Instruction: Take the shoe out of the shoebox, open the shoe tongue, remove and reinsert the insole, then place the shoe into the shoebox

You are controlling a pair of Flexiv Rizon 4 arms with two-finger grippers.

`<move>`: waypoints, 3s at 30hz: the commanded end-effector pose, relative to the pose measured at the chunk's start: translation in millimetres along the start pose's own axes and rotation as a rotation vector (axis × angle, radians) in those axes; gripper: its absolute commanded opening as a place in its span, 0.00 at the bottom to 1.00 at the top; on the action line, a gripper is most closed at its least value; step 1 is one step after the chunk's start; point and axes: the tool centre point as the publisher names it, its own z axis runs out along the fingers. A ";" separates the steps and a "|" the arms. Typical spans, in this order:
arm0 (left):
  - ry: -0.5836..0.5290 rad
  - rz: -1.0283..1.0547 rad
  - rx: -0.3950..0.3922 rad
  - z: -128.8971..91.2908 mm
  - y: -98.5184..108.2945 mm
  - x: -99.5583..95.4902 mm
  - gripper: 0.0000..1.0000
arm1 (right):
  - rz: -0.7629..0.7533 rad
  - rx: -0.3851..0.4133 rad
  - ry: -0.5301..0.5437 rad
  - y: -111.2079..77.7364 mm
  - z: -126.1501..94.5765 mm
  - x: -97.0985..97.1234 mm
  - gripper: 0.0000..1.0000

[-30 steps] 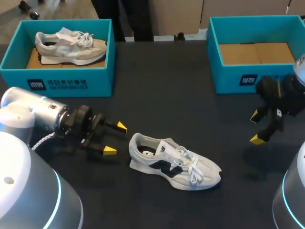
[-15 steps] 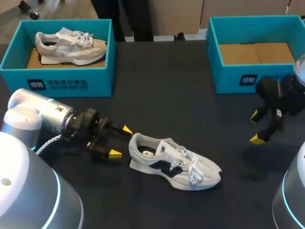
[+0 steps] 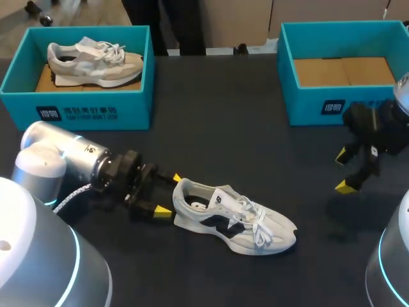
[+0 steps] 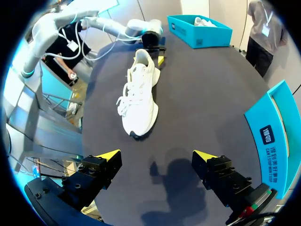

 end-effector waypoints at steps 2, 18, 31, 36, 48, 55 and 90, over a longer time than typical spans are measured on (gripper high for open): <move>0.001 0.002 -0.008 9.5 3.3 -1.0 1.00 | 0.000 0.002 -0.002 -0.3 0.7 0.6 1.00; 0.016 0.018 -0.017 24.0 1.1 -4.5 1.00 | 0.000 0.002 -0.002 -0.3 0.7 0.6 1.00; 0.041 0.023 -0.019 38.3 3.7 -3.6 1.00 | 0.000 0.002 -0.002 -0.3 0.7 0.6 1.00; 0.041 0.027 -0.023 40.9 3.6 -4.3 1.00 | 0.000 0.002 -0.002 -0.3 0.7 0.6 1.00; 0.050 0.036 -0.021 48.5 3.4 -2.3 1.00 | 0.000 0.002 -0.002 -0.3 0.7 0.6 1.00; 0.050 0.041 -0.021 52.6 2.9 -0.2 1.00 | 0.000 0.002 -0.002 -0.3 0.7 0.6 1.00; -0.036 0.024 0.011 57.4 5.4 0.6 0.00 | 0.000 0.002 -0.002 -0.3 0.7 0.6 1.00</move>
